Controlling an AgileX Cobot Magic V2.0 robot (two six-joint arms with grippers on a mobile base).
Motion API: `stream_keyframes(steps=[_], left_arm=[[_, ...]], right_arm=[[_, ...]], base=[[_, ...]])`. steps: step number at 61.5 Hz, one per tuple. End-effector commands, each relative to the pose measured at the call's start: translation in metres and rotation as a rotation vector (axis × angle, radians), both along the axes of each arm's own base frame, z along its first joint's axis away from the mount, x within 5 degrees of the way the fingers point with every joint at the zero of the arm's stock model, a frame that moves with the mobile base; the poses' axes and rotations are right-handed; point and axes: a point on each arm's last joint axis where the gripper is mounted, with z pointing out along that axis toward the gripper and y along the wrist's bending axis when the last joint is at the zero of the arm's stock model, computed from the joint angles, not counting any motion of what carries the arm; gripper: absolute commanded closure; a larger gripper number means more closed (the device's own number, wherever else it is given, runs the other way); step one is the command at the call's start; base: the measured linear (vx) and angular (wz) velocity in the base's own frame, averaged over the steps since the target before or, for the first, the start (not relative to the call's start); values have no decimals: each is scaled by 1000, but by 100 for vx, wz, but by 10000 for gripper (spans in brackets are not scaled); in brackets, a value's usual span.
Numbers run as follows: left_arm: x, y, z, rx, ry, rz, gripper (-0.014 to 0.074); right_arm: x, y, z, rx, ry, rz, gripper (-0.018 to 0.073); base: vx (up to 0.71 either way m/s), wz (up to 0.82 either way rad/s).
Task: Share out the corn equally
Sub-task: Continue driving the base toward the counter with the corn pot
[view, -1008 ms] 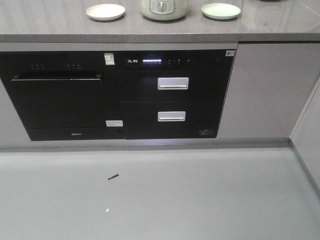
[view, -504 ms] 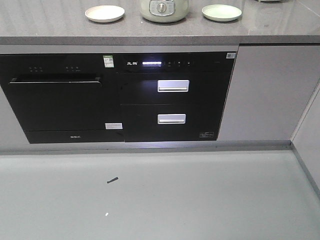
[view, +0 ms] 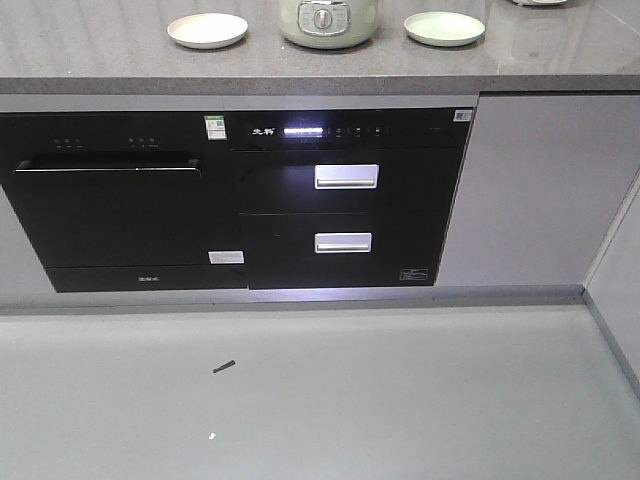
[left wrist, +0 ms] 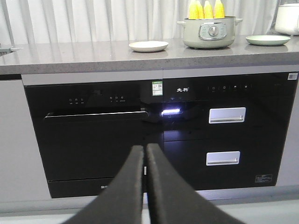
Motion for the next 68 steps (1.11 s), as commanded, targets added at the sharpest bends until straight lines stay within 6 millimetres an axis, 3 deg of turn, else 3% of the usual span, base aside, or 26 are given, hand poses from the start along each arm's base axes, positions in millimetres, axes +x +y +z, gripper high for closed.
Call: stream_keyframes(steps=[1,68], left_arm=[[-1,1,7,-8,-88,4,603],[-1,1,7,-8,-88,4,603]], right_arm=[[-1,-1,4,-13,-69,-15,564],[-1,-1,4,-13,-68,-15,564]], base=[[5,0],[6,1]])
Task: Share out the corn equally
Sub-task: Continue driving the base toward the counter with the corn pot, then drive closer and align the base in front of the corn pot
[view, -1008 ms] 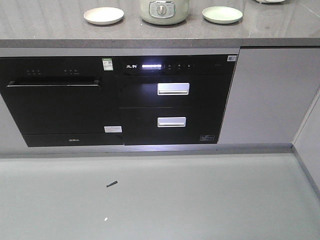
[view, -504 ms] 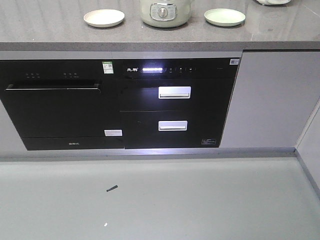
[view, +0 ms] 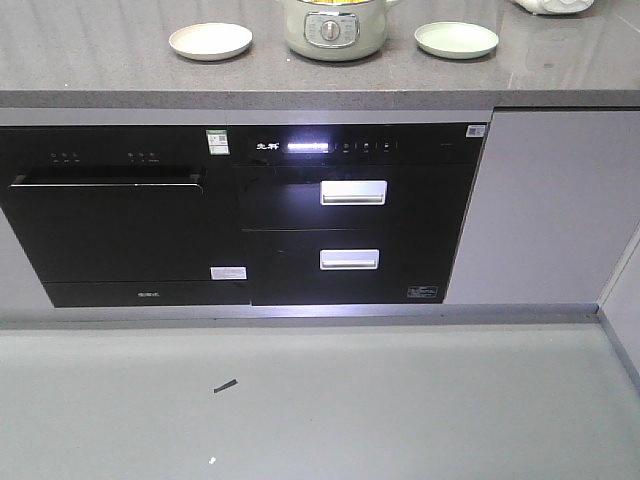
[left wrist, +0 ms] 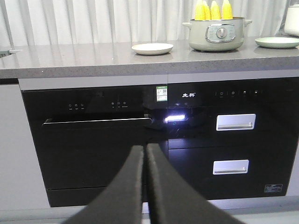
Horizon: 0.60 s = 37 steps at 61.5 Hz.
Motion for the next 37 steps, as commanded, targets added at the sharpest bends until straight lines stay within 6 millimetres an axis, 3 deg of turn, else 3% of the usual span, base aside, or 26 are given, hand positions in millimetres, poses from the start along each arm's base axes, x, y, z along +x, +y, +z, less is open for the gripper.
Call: stream_keyframes(steps=[1,37], left_arm=[[-1,1,7,-8,-88,4,603],[-1,1,7,-8,-88,4,603]], right_arm=[[-1,-1,4,-13,-68,-15,564],[-1,-1,4,-13,-68,-15,564]], base=[[7,2],[8,3]])
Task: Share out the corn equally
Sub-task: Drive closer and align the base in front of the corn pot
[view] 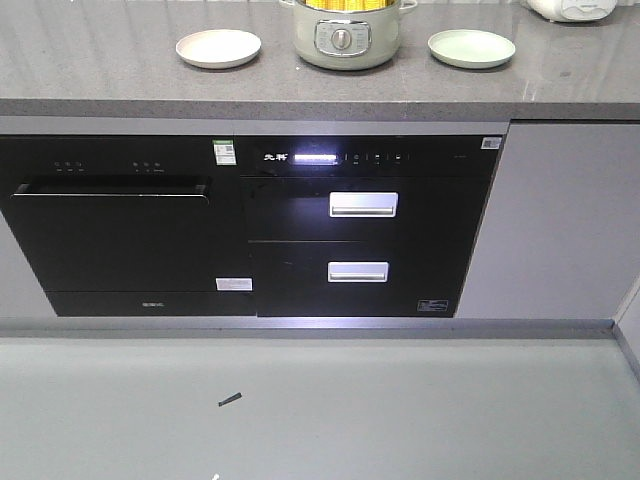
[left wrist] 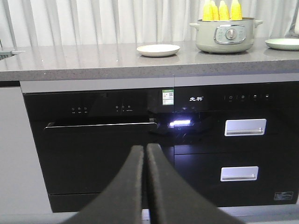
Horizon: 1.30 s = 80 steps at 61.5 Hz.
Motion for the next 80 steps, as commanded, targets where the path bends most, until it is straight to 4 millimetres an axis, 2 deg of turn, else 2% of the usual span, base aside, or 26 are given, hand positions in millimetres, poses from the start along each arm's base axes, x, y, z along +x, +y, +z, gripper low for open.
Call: stream_keyframes(steps=[1,80], left_arm=[[-1,1,7,-8,-88,4,603],[-1,1,7,-8,-88,4,603]], right_arm=[[-1,-1,4,-13,-69,-15,564],[-1,-1,4,-13,-69,-15,564]], base=[[8,4],[6,2]])
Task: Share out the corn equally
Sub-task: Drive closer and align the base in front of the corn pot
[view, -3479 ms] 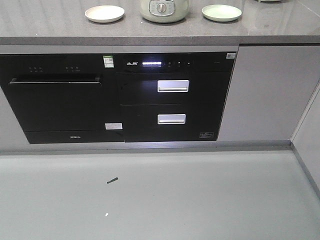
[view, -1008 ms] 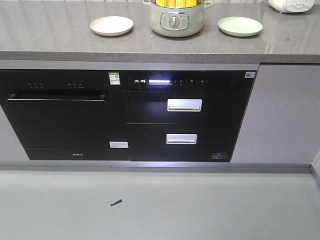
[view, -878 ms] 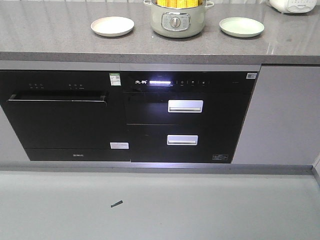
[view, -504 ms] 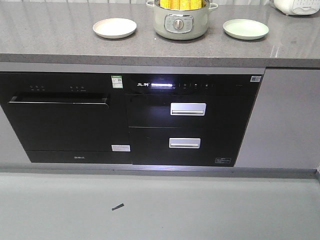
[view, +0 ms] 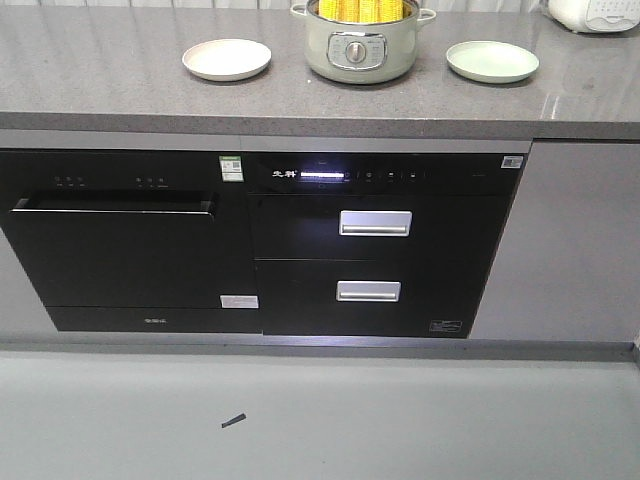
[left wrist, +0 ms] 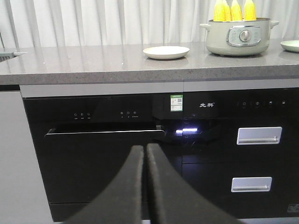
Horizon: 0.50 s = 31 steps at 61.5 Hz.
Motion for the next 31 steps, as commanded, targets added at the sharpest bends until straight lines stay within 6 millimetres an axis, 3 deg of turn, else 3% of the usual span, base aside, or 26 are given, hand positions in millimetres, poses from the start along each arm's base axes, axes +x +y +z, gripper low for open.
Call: stream_keyframes(steps=[1,31], left_arm=[[-1,1,7,-8,-88,4,603],[-1,1,7,-8,-88,4,603]], right_arm=[[-1,-1,4,-13,-69,-15,564],[-1,-1,4,-13,-69,-15,564]], base=[[4,-3],[5,-6]])
